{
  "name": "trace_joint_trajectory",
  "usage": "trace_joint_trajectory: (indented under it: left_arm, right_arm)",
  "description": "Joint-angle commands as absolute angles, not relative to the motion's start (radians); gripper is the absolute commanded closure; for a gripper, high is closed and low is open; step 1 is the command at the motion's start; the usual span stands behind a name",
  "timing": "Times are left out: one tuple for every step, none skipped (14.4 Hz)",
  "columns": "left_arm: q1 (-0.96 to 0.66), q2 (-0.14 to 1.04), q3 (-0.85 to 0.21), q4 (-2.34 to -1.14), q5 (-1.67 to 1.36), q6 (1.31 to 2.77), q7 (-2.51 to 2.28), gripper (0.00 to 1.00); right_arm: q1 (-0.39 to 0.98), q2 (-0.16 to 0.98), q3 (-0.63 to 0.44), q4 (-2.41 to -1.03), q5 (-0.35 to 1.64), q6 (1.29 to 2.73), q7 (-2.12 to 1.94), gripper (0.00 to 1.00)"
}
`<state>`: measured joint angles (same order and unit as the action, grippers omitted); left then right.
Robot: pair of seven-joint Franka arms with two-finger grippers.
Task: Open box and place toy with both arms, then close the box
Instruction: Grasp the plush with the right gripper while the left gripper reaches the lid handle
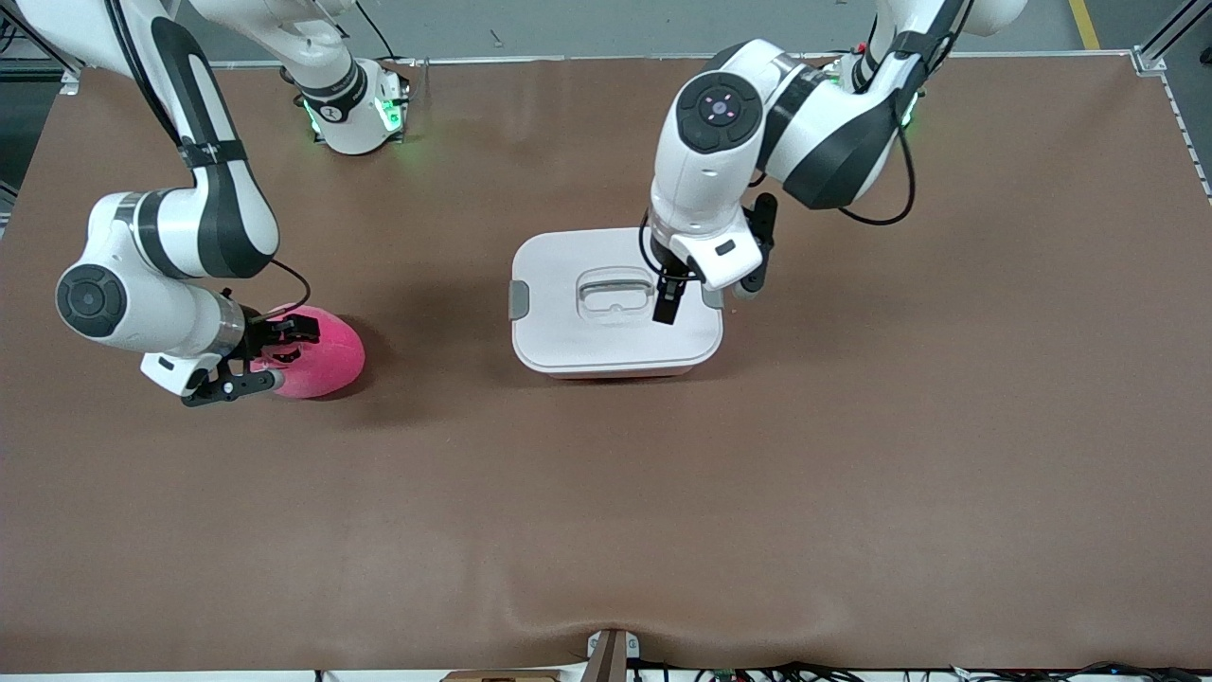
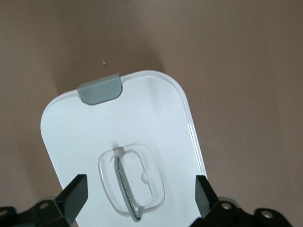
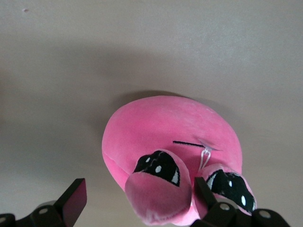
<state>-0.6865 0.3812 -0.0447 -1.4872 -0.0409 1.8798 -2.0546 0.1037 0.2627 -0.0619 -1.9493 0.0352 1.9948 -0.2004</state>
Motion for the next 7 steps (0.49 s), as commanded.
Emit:
trace_joint_trajectory:
  left_arm:
    - [-0.712, 0.416, -0.035, -1.460, -0.058, 1.904, -2.111, 0.00]
    - [-0.719, 0.426, -0.035, -1.460, -0.058, 1.913, -2.129, 0.00]
    - [-0.733, 0.439, -0.035, -1.460, -0.057, 1.924, -2.156, 0.00]
    - [-0.742, 0.449, -0.035, -1.460, -0.055, 1.936, -2.186, 0.00]
    - [-0.749, 0.459, -0.035, -1.459, -0.055, 1.950, -2.209, 0.00]
    - [-0.753, 0.465, -0.035, -1.459, -0.057, 1.960, -2.236, 0.00]
    - [-0.761, 0.472, -0.035, -1.460, -0.055, 1.970, -2.264, 0.00]
  right_arm:
    - [0.109, 0.271, -0.066, -1.951, 0.018, 1.997, -0.204, 0.00]
    - [0.109, 0.275, -0.066, -1.953, 0.018, 1.996, -0.204, 0.00]
    - [0.106, 0.278, -0.067, -1.953, 0.018, 1.994, -0.204, 0.00]
    - [0.104, 0.278, -0.067, -1.957, 0.018, 1.993, -0.204, 0.00]
    - [0.104, 0.278, -0.067, -1.963, 0.018, 1.993, -0.204, 0.00]
    - [0.104, 0.278, -0.067, -1.968, 0.018, 1.991, -0.204, 0.00]
    - [0.104, 0.278, -0.067, -1.973, 0.018, 1.991, -0.204, 0.00]
